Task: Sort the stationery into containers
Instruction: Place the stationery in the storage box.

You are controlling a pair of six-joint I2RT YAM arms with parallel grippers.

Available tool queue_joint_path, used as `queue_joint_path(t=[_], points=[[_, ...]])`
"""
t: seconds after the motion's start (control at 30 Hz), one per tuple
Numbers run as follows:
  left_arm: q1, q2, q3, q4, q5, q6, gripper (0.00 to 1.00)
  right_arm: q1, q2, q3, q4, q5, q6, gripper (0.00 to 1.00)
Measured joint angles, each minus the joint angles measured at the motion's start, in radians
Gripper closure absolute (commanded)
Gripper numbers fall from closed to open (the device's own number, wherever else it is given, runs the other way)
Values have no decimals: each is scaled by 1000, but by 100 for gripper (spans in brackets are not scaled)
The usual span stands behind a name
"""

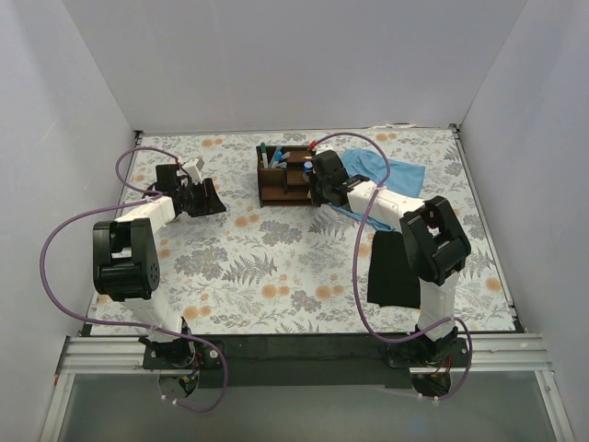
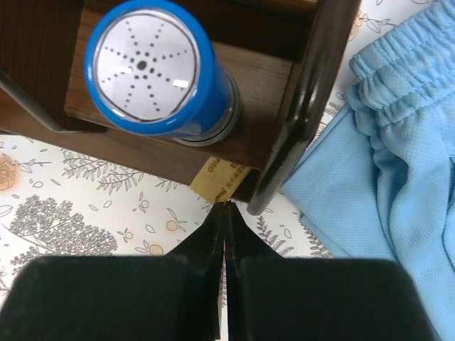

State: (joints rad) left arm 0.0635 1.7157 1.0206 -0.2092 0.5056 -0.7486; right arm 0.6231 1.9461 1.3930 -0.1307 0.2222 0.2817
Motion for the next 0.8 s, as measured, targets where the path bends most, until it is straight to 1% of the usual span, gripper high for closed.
queue_joint_path(t=[0.17,0.27,0.47,0.57,0.7,0.8], points=[[0,0,0,0,1,-1,56,2,0,0,0,35,-23,99],[0,0,0,0,2,-2,56,6,-1,0,0,27,-39,99],[0,0,0,1,3,-11,56,18,-16,-6,1,-117,-73,99],[0,0,0,3,3,-18,56,35,-23,-13,2,-156,-76,99],[0,0,0,5,3,-18,56,53,-23,-15,2,-154,-80,99],[0,0,0,7,3,-18,56,59,-23,-15,2,-115,-89,99]])
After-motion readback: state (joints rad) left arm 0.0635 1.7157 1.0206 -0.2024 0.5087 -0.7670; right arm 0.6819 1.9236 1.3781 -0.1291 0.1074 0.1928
